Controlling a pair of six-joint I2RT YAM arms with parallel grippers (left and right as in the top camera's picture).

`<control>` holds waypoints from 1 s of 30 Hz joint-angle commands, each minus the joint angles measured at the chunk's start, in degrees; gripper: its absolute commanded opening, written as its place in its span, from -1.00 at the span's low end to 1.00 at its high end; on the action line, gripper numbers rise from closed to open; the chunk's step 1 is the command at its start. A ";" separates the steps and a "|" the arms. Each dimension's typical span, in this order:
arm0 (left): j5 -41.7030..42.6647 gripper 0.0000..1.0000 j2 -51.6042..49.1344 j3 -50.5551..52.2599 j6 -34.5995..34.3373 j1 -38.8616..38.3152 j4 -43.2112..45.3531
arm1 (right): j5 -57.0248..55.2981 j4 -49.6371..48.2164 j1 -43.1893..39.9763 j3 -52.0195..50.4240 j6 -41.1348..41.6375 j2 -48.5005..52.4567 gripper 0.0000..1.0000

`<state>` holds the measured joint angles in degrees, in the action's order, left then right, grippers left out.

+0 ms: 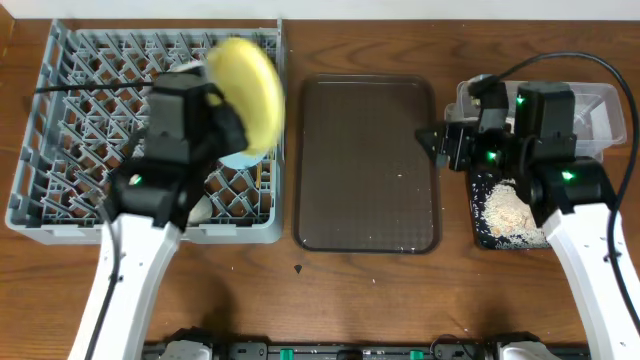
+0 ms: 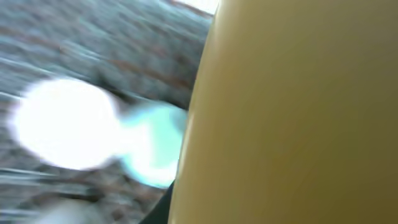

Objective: Sort waste into correct bins and load items into the dishwasher
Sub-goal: 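Stand the yellow plate upright in the rack with the left gripper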

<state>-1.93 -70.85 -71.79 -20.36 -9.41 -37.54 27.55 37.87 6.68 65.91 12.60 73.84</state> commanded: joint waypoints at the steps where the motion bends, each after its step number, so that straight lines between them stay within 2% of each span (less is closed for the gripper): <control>1: -24.68 -0.84 1.42 -0.02 12.44 1.60 -0.55 | -0.33 2.49 0.13 0.20 0.13 -0.83 0.53; 3: -29.16 -0.84 1.11 -0.02 16.37 2.78 -0.39 | -0.35 4.37 0.13 0.20 -0.07 -0.83 0.54; 5: -30.25 -0.84 0.24 -0.02 21.18 4.09 0.11 | -0.35 5.44 0.15 0.20 -0.79 -0.83 0.53; 12: -30.27 -0.85 -5.70 0.00 38.84 8.35 5.53 | -0.57 7.63 0.13 0.20 -1.14 -0.83 0.54; 16: -30.27 -0.84 -8.79 0.00 45.51 9.44 6.60 | -0.55 8.02 0.13 0.20 -1.11 -0.83 0.55; 24: -32.26 -0.85 -14.84 0.00 46.58 13.42 9.27 | -0.55 9.33 0.15 0.20 -1.11 -0.83 0.56; 30: -30.67 -0.85 -16.13 0.00 46.64 17.57 10.10 | -0.55 9.68 0.13 0.20 -1.14 -0.83 0.55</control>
<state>-32.16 -86.30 -71.79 25.58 6.07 -27.90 26.98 47.37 6.68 65.91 12.34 73.41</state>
